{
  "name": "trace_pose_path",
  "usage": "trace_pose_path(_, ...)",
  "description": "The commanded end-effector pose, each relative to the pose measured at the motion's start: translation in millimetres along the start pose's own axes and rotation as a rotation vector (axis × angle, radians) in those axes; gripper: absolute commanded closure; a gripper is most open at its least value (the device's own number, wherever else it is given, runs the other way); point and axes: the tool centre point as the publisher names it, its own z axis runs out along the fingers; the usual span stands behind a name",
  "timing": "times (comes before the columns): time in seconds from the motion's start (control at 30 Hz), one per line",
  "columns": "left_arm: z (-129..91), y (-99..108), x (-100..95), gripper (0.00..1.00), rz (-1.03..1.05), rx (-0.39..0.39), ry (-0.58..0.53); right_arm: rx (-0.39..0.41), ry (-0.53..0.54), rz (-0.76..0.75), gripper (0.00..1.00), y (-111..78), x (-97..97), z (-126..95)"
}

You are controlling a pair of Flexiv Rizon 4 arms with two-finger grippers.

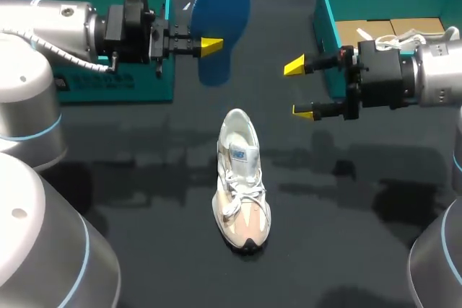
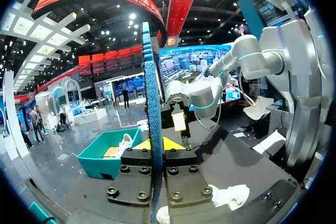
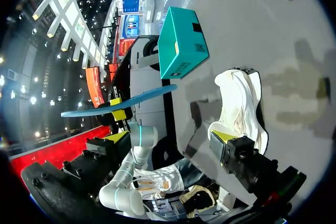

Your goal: Take the shoe out of the shoebox, open the shoe tongue, remove and reinsert the insole, then place the shoe into the shoebox

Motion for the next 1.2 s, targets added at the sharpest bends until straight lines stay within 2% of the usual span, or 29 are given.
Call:
trace_pose_path(0.03, 5.4, 2.1, 5.3, 1.0, 0.094, 0.015, -0.004, -0.002, -0.003, 0.002, 0.0, -0.3, 0.4, 1.5)
trace_pose_path(0.33, 6.2, 9.0, 4.3, 1.0, 0.334, 0.052, 0.035, -0.002, -0.003, 0.002, 0.0, -0.3, 0.4, 1.5)
trace_pose_path(0.43, 6.4, 8.2, 8.0, 1.0, 0.483, 0.021, 0.051, -0.002, -0.003, 0.002, 0.0, -0.3, 0.4, 1.5)
trace_pose_path(0.47, 6.2, 7.8, 8.8, 1.0, 0.495, 0.0, 0.069, -0.002, -0.003, 0.002, 0.0, -0.3, 0.4, 1.5)
trace_pose_path(0.93, 6.2, 7.8, 8.8, 1.0, 0.495, 0.0, 0.069, -0.002, -0.003, 0.002, 0.0, -0.3, 0.4, 1.5)
trace_pose_path(0.97, 6.9, 8.7, 10.1, 1.0, 0.513, 0.017, 0.068, -0.002, -0.003, 0.002, 0.0, -0.3, 0.4, 1.5)
trace_pose_path(1.2, 13.2, 16.4, 11.9, 1.0, 0.704, 0.002, 0.065, -0.002, -0.003, 0.002, 0.0, -0.3, 0.4, 1.5)
